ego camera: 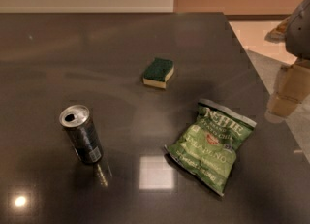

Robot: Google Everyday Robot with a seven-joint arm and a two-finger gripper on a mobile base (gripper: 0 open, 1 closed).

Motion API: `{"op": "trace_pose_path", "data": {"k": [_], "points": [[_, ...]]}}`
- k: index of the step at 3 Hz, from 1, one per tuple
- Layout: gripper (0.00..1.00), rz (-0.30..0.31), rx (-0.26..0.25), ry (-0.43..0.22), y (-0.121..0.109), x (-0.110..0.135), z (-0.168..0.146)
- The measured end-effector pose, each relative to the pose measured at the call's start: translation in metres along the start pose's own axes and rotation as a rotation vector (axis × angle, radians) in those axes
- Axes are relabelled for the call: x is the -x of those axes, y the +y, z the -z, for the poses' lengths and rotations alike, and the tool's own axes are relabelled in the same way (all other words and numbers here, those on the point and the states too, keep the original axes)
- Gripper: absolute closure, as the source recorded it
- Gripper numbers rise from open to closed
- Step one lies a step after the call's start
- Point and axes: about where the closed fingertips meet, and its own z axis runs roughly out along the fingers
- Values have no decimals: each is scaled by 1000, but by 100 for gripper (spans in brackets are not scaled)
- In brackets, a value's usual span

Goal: Move sponge near green jalapeno chip bag

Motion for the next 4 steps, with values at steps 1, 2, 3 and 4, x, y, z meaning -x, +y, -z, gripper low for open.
{"op": "trace_pose_path", "data": {"k": [1,2,3,4], "points": [[0,5,3,-11,-4,3,2],[0,39,37,-43,-11,17,-8],[0,80,86,-96,-25,44,-28],[0,106,112,-147,-44,76,-50]]}}
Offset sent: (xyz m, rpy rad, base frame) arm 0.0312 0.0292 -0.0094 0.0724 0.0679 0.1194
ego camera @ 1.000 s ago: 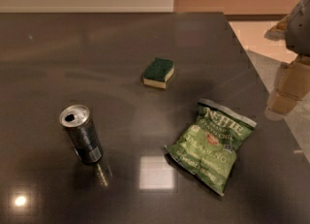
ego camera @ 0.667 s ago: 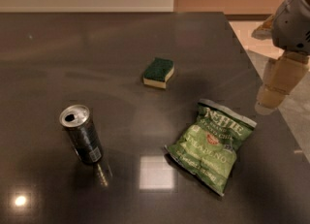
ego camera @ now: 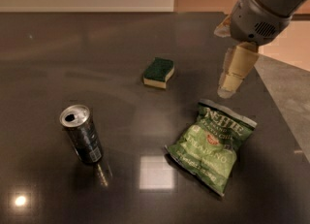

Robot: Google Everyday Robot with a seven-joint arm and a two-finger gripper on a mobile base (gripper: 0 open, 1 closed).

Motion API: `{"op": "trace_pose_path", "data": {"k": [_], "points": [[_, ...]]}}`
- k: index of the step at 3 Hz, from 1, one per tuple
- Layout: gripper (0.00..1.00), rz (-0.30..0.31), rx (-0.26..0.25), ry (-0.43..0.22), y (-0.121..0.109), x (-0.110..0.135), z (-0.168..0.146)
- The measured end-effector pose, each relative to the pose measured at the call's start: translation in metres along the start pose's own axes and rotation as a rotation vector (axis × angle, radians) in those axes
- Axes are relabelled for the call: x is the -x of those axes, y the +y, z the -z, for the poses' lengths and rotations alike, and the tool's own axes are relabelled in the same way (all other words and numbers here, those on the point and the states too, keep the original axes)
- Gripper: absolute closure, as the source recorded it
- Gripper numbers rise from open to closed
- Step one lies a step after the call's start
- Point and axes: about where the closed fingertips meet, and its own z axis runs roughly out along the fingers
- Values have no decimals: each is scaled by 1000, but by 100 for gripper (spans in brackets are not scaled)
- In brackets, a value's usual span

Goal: Move sponge near green jalapeno chip bag

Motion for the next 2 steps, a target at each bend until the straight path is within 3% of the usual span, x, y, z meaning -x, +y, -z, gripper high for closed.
{"op": "trace_pose_path", "data": {"k": [2], "points": [[0,29,37,-98,-43,55,-52]]}}
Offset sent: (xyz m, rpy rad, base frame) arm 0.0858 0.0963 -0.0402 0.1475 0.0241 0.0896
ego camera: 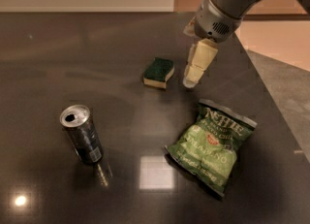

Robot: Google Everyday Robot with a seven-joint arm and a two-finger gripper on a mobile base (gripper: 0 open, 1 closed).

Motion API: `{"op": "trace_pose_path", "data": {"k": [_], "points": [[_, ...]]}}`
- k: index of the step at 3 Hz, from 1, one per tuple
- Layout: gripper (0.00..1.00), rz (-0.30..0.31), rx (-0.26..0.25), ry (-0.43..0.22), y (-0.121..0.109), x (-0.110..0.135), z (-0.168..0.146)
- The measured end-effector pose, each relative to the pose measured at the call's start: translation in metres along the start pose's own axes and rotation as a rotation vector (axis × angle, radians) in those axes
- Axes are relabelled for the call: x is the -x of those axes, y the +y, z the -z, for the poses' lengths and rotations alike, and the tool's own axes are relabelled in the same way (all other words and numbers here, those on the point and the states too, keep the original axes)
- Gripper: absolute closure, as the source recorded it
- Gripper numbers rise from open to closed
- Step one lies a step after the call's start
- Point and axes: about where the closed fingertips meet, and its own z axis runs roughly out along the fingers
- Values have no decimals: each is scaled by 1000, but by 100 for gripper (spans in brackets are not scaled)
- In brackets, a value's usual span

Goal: Move sponge near green jalapeno chip bag

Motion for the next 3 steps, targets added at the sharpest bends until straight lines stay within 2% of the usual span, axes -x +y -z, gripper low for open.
{"op": "trace_pose_path", "data": {"k": [1,3], "points": [[0,16,4,-28,-14,16,-26],[0,14,19,-42,-35,26,-78]]}}
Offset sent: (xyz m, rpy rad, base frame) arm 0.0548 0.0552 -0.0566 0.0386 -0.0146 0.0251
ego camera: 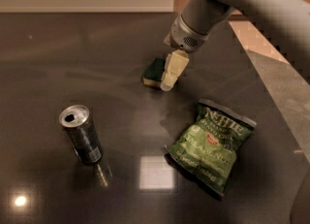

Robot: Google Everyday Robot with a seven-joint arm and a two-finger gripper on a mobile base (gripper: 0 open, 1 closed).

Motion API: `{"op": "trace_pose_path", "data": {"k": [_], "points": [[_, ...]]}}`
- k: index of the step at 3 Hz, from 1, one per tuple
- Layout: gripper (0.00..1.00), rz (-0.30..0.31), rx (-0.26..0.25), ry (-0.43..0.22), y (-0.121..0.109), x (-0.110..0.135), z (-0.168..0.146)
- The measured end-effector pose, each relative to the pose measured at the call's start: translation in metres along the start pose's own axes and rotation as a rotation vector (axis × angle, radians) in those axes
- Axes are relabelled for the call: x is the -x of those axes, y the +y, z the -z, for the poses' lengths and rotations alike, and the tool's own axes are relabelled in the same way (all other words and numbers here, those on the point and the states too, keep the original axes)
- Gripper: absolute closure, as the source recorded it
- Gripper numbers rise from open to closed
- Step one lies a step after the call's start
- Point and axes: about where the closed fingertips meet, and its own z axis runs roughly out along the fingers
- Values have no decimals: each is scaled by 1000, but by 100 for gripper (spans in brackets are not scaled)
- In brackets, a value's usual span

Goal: Move sponge near green jalapeno chip bag

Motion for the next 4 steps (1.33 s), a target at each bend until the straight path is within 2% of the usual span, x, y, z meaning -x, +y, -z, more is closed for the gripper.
{"op": "trace_pose_path", "data": {"k": [2,3,4], "points": [[0,-19,20,3,-17,-2,-40],[0,-35,18,10,-24,-5,-49],[18,-46,16,26,-27,-7,-55]]}}
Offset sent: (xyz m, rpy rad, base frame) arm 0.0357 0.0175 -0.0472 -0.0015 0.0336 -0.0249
